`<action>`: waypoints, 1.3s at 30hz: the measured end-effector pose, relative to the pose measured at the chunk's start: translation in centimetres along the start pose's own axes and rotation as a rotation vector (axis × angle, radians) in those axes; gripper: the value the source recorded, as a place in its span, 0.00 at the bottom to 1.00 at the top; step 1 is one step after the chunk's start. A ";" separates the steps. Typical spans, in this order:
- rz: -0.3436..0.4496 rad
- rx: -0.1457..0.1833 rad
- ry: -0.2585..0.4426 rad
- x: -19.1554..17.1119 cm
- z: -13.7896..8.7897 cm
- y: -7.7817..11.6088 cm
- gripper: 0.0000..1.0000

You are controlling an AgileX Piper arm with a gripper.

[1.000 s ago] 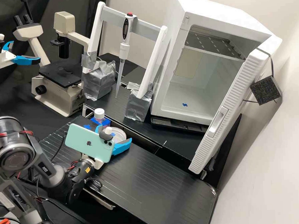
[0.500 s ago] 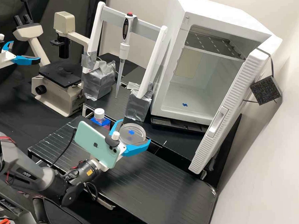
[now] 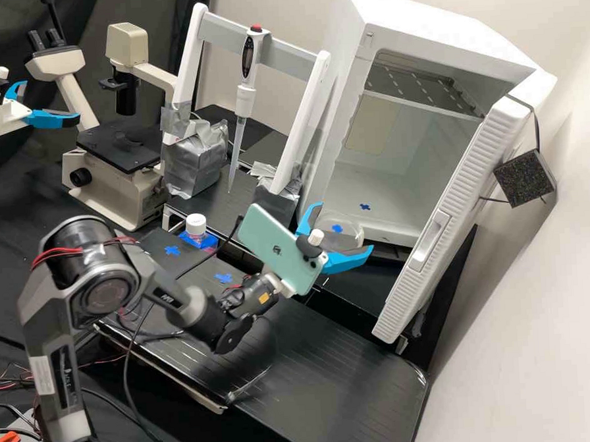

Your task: Move the petri dish to the incubator

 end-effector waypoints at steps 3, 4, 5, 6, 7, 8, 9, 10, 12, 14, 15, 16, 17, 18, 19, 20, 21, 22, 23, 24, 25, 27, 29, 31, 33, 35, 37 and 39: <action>-0.005 0.000 -0.008 3.6 0.1 -0.2 0.00; 0.002 0.000 -0.005 4.7 0.0 0.0 0.00; -0.003 0.002 -0.011 5.8 0.0 -0.2 0.00; -0.012 0.000 -0.026 6.6 0.3 -0.3 0.00; -0.018 -0.006 -0.033 7.5 0.4 -0.5 0.00; -0.019 -0.011 -0.041 8.4 0.5 -0.6 0.00; -0.023 -0.017 -0.047 9.3 0.7 -0.6 0.00; -0.026 -0.018 -0.048 10.2 0.8 -0.8 0.00; -0.037 -0.021 -0.055 12.0 1.2 -1.1 0.00; -0.050 -0.009 -0.053 13.3 1.5 -1.4 0.00; -0.057 -0.004 -0.052 13.8 1.6 -1.6 0.00; -0.068 0.004 -0.050 14.4 1.7 -1.9 0.00; -0.081 0.006 -0.047 14.9 1.8 -2.3 0.00; -0.093 0.010 -0.045 15.4 1.8 -2.5 0.00; -0.109 0.013 -0.042 15.9 1.9 -2.9 0.00; -0.123 0.014 -0.038 16.3 1.9 -3.3 0.00; -0.135 0.012 -0.033 16.7 2.0 -3.6 0.00; -0.152 0.008 -0.030 17.2 2.1 -4.0 0.00; -0.164 0.007 -0.028 17.5 2.1 -4.4 0.00; -0.175 0.008 -0.033 17.7 2.3 -4.7 0.00; -0.186 0.005 -0.035 17.8 2.3 -5.1 0.00; -0.200 -0.005 -0.041 18.2 2.6 -5.5 0.00; -0.212 -0.010 -0.049 18.4 2.9 -6.1 0.00; -0.222 -0.013 -0.067 18.6 3.2 -6.3 0.00; -0.222 -0.012 -0.065 18.6 3.2 -6.5 0.00; -0.220 -0.012 -0.062 18.8 3.2 -6.5 0.00; -0.222 -0.012 -0.064 18.7 3.3 -6.5 1.00; -0.222 -0.012 -0.064 18.7 3.3 -6.5 1.00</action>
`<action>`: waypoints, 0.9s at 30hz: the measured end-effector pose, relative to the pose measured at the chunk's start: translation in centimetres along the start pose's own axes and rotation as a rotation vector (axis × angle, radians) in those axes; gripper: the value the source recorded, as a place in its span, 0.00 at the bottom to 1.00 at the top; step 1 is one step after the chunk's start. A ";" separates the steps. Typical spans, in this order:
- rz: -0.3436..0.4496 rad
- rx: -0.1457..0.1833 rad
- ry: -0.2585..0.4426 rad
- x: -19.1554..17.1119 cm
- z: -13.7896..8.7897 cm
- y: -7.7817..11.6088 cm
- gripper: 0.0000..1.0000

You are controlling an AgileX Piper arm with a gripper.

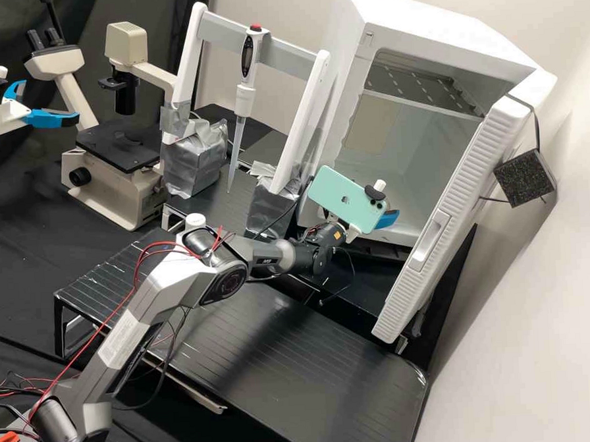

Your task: Move the petri dish to the incubator

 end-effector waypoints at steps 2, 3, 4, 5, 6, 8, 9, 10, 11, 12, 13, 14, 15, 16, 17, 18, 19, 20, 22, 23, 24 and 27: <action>0.000 -0.006 0.000 0.0 0.0 0.0 1.00; 0.000 -0.011 0.000 0.0 0.0 0.0 1.00; 0.000 -0.016 0.000 0.0 0.0 0.0 1.00; 0.000 -0.020 0.000 0.0 0.0 0.0 1.00; 0.000 -0.021 0.000 0.0 0.0 0.0 1.00; 0.000 -0.021 0.000 0.0 0.0 0.0 1.00; 0.000 -0.021 0.000 0.0 0.0 0.0 1.00; 0.000 -0.021 0.000 0.0 0.0 0.0 1.00; 0.000 -0.021 0.000 0.0 0.0 0.0 1.00; -0.001 -0.021 -0.002 0.0 0.1 -0.1 1.00; -0.001 -0.020 0.000 -0.1 0.1 -0.1 1.00; -0.003 -0.019 0.000 -0.1 0.2 -0.2 1.00; -0.002 -0.018 -0.002 -0.2 0.4 -0.1 1.00; -0.007 -0.022 0.002 -0.3 0.5 -0.3 1.00; -0.011 -0.029 0.002 -0.4 0.7 -0.3 1.00; -0.019 -0.037 0.004 -0.6 0.8 -0.4 1.00; -0.023 -0.040 -0.001 -0.9 0.9 -0.3 1.00; -0.027 -0.042 -0.003 -1.2 0.9 -0.2 1.00; -0.023 -0.042 0.004 -1.8 0.9 0.0 1.00; -0.023 -0.044 0.012 -2.2 0.8 0.1 1.00; -0.022 -0.048 0.014 -2.6 0.8 0.3 1.00; -0.018 -0.048 0.019 -3.9 1.1 0.5 1.00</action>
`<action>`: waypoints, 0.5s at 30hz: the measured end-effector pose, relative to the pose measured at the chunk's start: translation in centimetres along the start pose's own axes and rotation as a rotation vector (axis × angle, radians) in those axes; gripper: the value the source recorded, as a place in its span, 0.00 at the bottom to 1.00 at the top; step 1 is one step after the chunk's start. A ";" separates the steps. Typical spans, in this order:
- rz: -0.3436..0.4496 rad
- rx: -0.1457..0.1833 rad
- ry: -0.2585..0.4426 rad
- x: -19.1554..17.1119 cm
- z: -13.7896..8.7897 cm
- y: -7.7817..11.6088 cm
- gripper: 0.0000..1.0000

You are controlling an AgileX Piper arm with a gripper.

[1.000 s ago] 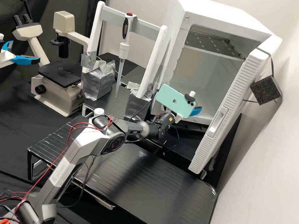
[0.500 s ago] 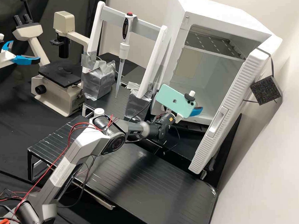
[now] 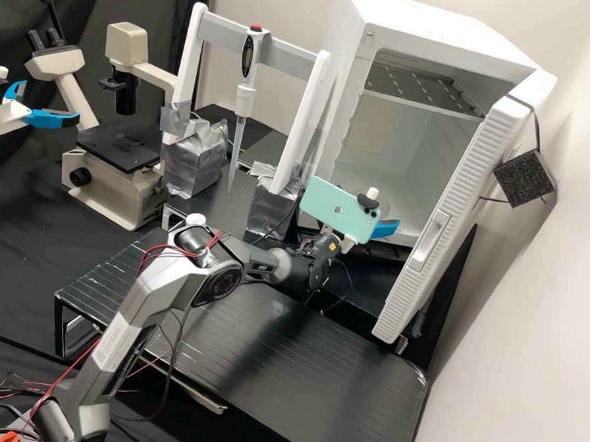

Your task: Move the petri dish to the incubator

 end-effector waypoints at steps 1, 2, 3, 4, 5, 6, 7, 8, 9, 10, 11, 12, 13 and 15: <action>0.004 0.002 0.000 -0.6 0.1 0.2 1.00; 0.002 -0.001 -0.001 -0.9 0.2 0.1 1.00; 0.006 -0.004 -0.002 -1.3 0.3 0.3 1.00; 0.007 -0.008 0.000 -1.7 0.5 0.2 1.00; 0.014 -0.017 0.004 -2.2 0.6 0.4 1.00; 0.018 -0.023 0.007 -2.6 0.6 0.5 1.00; 0.025 -0.028 0.011 -3.1 0.6 0.7 1.00; 0.027 -0.030 0.016 -3.7 0.8 0.6 1.00; 0.027 -0.023 0.015 -4.3 1.0 0.5 1.00; 0.040 -0.018 0.026 -5.3 1.1 0.7 1.00; 0.040 -0.012 0.023 -5.9 1.3 0.6 1.00; 0.057 -0.008 0.037 -6.8 1.3 0.9 1.00; 0.071 -0.003 0.046 -7.7 1.5 1.1 1.00; 0.096 0.006 0.060 -9.5 1.7 1.4 1.00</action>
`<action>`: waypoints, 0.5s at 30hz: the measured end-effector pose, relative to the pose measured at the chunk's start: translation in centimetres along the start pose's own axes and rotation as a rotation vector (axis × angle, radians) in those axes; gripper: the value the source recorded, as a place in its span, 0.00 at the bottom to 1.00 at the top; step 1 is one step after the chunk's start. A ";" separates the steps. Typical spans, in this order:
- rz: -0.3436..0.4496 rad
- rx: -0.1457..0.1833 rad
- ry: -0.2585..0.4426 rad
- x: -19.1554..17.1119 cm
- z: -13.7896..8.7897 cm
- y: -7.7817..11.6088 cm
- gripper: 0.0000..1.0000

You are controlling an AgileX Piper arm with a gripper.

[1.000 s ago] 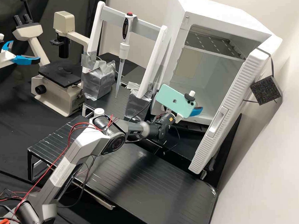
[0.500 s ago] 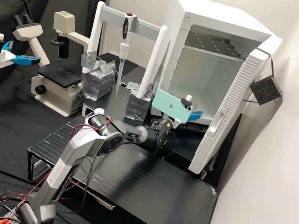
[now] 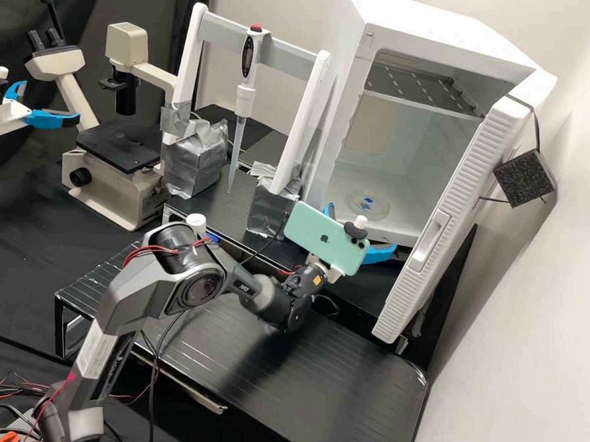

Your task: Move the petri dish to the incubator

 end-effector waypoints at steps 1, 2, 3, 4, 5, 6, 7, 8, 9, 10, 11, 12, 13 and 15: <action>0.011 0.007 0.002 -1.1 0.1 0.1 1.00; 0.030 0.011 0.011 -2.0 -0.1 0.6 1.00; 0.041 0.015 0.007 -3.0 -0.2 0.8 1.00; 0.048 0.018 0.003 -3.9 -0.3 1.0 1.00; 0.051 0.023 -0.008 -4.8 -0.5 1.2 1.00; 0.059 0.033 -0.020 -5.9 -0.8 1.5 1.00; 0.070 0.046 -0.033 -7.5 -1.4 1.8 1.00; 0.075 0.054 -0.037 -8.4 -1.8 2.0 1.00; 0.075 0.059 -0.038 -9.3 -2.3 2.0 1.00; 0.082 0.062 -0.039 -10.4 -2.9 2.1 1.00; 0.083 0.067 -0.036 -11.4 -3.6 2.0 1.00; 0.084 0.064 -0.028 -12.4 -4.4 1.8 1.00; 0.086 0.060 -0.018 -13.4 -5.1 1.6 1.00; 0.090 0.058 0.004 -15.1 -6.5 1.1 1.00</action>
